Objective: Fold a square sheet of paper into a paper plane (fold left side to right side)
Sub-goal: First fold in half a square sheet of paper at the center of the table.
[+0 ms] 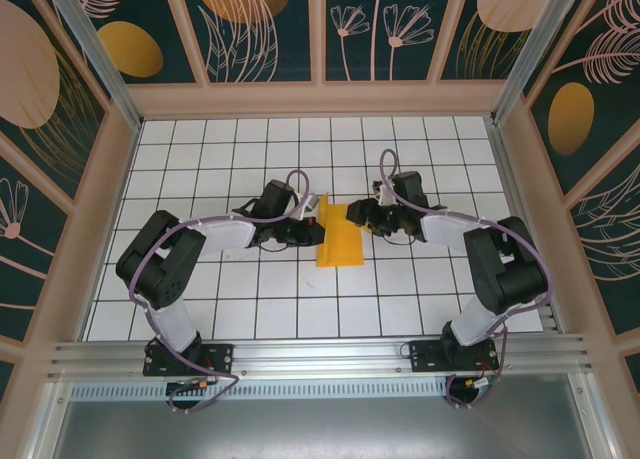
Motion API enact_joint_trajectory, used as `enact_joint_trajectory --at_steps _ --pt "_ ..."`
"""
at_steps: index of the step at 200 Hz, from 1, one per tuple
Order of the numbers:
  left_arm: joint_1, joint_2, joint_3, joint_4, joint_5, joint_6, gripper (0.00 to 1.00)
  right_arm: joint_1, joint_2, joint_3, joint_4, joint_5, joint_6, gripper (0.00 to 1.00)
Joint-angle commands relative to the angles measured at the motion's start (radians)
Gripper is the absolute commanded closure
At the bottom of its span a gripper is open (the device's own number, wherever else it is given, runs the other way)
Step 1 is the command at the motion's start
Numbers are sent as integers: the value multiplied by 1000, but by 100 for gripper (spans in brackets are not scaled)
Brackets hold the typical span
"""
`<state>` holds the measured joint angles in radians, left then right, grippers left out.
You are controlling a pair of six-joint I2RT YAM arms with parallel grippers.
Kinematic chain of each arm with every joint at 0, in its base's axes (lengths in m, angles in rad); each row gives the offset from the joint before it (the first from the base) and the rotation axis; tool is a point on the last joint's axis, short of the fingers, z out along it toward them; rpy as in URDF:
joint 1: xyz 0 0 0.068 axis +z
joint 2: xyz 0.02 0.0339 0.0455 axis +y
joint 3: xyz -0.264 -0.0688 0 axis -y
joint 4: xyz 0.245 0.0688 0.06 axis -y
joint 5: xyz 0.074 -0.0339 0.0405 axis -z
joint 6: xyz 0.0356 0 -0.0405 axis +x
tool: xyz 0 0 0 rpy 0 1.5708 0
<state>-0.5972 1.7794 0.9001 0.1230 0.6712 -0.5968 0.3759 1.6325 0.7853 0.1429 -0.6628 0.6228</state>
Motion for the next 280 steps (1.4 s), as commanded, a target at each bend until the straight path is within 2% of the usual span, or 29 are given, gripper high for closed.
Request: enact_joint_trajectory --at_steps 1,76,122,164,182,190,202,219,229,249,280 --pt "-9 19 23 9 6 -11 100 42 21 65 58 -30 55 44" --pt "-11 26 24 13 11 -11 100 111 176 219 17 17 82 49" --pt "-13 23 23 13 10 -9 100 123 229 269 -84 64 50 62" --pt "-12 15 25 5 4 -6 100 123 230 273 -117 85 32 86" --pt "-12 -12 22 -5 -11 -1 93 123 230 276 -132 89 16 98" --pt "-12 -30 18 -16 -20 3 87 121 230 278 -138 91 10 100" --pt "-11 -58 12 -35 -39 11 83 118 227 280 -147 91 -1 100" --pt "-7 -123 -7 -64 -79 15 73 115 222 282 -156 91 -18 100" --pt "1 -157 -22 -77 -105 11 62 110 221 282 -161 85 -29 100" --pt "18 -209 -57 -86 -152 -9 53 105 214 275 -160 69 -44 99" --pt "30 -179 -64 -91 -194 -45 49 86 186 263 -171 64 -70 99"
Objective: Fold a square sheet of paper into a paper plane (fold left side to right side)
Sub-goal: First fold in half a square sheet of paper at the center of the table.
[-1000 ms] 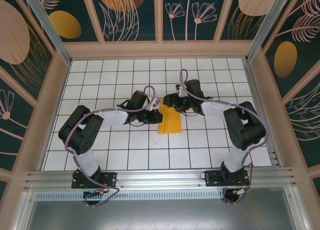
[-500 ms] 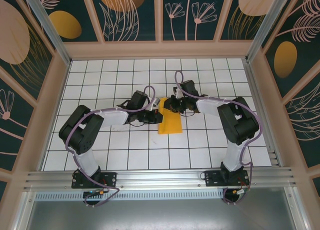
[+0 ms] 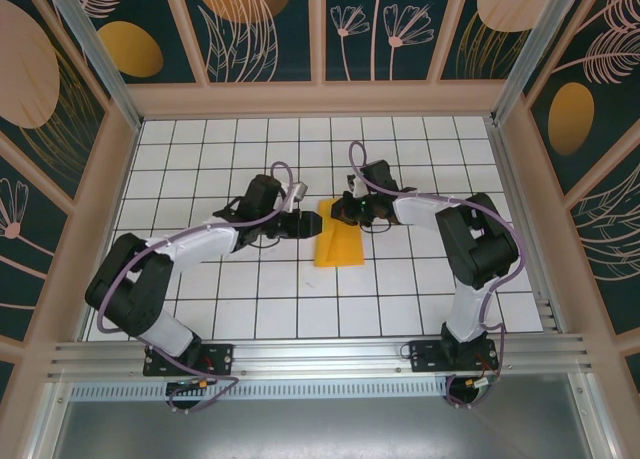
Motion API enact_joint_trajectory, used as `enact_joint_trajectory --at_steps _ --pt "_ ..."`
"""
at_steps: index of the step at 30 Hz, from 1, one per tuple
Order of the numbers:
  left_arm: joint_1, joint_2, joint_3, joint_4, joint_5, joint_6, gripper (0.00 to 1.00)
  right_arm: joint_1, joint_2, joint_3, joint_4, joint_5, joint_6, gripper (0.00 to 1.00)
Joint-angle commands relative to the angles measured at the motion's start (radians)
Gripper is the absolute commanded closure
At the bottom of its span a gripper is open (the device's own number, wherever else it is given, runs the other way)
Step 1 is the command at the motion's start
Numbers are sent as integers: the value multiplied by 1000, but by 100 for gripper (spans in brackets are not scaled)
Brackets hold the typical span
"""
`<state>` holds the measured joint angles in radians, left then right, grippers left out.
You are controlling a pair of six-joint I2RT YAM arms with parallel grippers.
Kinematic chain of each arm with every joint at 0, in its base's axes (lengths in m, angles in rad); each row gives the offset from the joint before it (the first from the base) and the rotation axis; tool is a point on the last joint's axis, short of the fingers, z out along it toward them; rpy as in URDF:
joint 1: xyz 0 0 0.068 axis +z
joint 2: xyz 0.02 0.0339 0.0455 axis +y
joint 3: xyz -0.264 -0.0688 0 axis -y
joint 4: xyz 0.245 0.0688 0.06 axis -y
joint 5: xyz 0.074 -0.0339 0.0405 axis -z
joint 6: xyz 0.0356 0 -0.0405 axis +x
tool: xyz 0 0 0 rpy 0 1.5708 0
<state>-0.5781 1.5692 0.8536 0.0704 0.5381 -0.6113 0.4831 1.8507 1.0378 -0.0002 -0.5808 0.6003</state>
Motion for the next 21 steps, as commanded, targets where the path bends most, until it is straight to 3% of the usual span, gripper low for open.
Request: enact_joint_trajectory --at_steps 1,10,21 --pt "11 35 -17 -37 -61 -31 49 -21 -33 9 -28 -19 -49 99" --pt "3 194 73 -15 -53 -78 42 -99 -66 3 -111 -6 -150 98" --pt "-42 323 195 -50 -81 -91 43 -140 -36 -3 -145 26 -207 96"
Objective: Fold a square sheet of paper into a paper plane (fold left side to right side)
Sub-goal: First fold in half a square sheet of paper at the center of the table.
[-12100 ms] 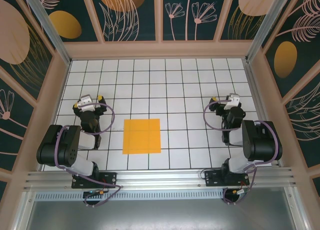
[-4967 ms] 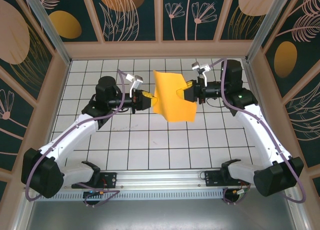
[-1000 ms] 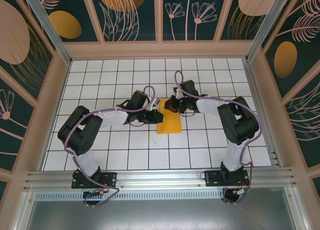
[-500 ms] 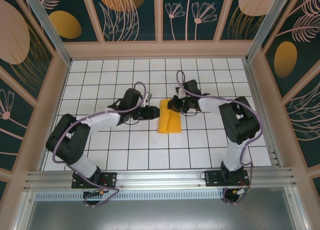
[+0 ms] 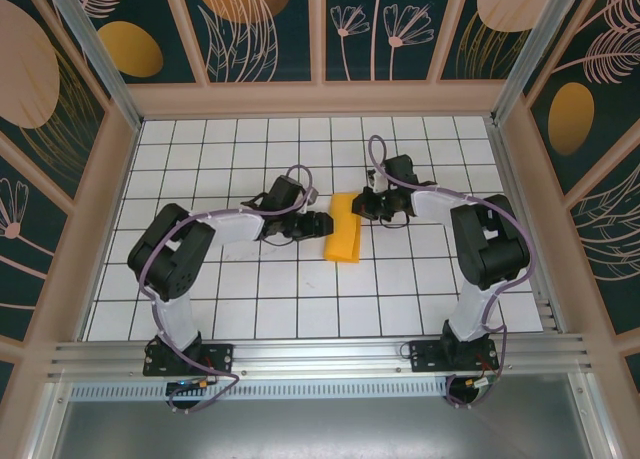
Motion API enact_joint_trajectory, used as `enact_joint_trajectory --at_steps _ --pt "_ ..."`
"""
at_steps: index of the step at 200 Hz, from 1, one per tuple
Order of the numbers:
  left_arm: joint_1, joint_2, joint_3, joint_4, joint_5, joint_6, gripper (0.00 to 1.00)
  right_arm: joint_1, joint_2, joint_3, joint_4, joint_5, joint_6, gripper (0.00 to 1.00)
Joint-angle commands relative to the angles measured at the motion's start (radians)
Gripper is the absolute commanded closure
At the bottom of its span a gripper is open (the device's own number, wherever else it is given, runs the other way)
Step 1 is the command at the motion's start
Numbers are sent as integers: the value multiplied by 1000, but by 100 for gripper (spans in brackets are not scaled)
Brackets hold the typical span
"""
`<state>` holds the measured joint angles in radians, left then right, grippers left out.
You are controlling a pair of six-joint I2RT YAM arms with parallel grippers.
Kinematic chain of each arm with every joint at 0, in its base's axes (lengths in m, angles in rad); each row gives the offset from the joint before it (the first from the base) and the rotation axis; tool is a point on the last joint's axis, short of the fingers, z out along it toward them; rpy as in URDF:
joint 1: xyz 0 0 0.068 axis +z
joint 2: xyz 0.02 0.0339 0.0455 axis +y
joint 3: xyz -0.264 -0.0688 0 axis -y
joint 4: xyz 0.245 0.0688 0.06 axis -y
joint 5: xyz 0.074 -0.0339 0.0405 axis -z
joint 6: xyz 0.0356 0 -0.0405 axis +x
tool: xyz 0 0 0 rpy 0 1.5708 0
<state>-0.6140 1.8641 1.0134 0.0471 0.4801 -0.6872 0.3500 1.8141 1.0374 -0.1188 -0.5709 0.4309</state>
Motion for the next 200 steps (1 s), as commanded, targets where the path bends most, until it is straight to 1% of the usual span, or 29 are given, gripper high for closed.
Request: enact_joint_trajectory --at_steps 1,37,61,78,94,111,124,152,200 --pt "-10 36 44 -34 -27 -15 43 -10 1 -2 -26 21 -40 96" --pt "-20 77 89 -69 -51 -10 48 -19 18 -2 -23 23 -46 95" --pt "-27 100 106 -87 -66 -5 50 -23 24 -2 -19 31 -45 93" --pt "-31 112 114 -95 -76 -5 51 -29 10 -9 -12 49 -42 82" --pt "-34 125 122 -102 -83 -6 51 -40 -25 -26 -3 75 -37 69" --pt "-34 132 128 -102 -84 -6 52 -58 -77 -51 -17 139 -36 55" --pt "-35 134 131 -104 -84 -5 52 -72 -109 -69 -38 189 -38 49" --pt "-37 139 142 -128 -85 14 55 -93 -170 -133 -56 276 -31 48" --pt "-39 154 163 -184 -93 61 56 -112 -195 -202 -53 316 -18 48"
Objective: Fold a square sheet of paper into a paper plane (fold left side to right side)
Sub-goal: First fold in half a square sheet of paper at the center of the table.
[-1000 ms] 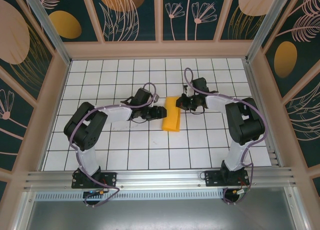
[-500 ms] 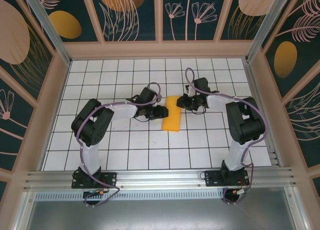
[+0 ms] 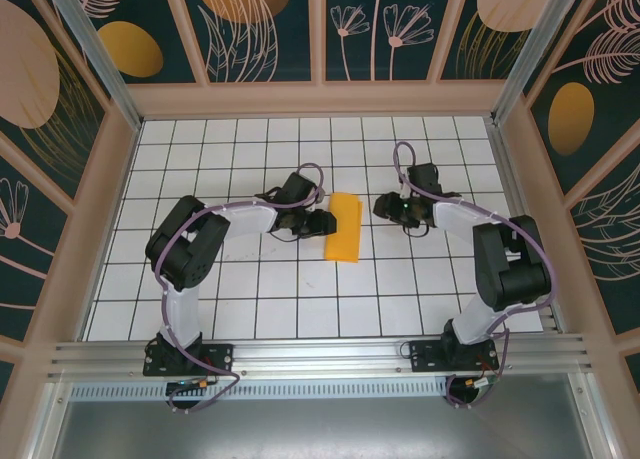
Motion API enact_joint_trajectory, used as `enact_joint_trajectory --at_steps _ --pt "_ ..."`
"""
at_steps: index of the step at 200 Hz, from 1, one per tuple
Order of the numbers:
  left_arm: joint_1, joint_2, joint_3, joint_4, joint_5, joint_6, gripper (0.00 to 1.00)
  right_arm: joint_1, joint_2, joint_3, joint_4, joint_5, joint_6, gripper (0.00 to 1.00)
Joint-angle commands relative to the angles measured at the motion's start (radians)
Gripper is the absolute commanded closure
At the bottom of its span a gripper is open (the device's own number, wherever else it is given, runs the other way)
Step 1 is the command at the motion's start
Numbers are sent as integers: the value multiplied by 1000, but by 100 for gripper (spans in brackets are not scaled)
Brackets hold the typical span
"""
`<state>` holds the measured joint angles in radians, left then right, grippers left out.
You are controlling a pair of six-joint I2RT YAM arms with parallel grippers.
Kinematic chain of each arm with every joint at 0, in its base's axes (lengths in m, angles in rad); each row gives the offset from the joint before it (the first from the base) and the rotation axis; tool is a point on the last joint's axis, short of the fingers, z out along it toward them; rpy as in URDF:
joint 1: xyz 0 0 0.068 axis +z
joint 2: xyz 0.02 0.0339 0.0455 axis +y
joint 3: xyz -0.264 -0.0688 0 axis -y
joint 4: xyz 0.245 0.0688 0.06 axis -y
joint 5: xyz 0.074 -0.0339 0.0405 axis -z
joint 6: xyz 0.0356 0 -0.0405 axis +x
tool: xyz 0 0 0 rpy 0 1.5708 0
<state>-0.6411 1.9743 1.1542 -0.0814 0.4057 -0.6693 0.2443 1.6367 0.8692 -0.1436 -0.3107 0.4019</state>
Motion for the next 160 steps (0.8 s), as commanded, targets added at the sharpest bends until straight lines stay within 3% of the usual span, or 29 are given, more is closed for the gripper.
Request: enact_joint_trajectory --at_steps 1,160 --pt "-11 44 22 -56 -19 44 56 -7 -18 -35 -28 56 11 48" --pt "-37 108 121 -195 -72 112 51 -8 -17 -68 -8 16 11 47"
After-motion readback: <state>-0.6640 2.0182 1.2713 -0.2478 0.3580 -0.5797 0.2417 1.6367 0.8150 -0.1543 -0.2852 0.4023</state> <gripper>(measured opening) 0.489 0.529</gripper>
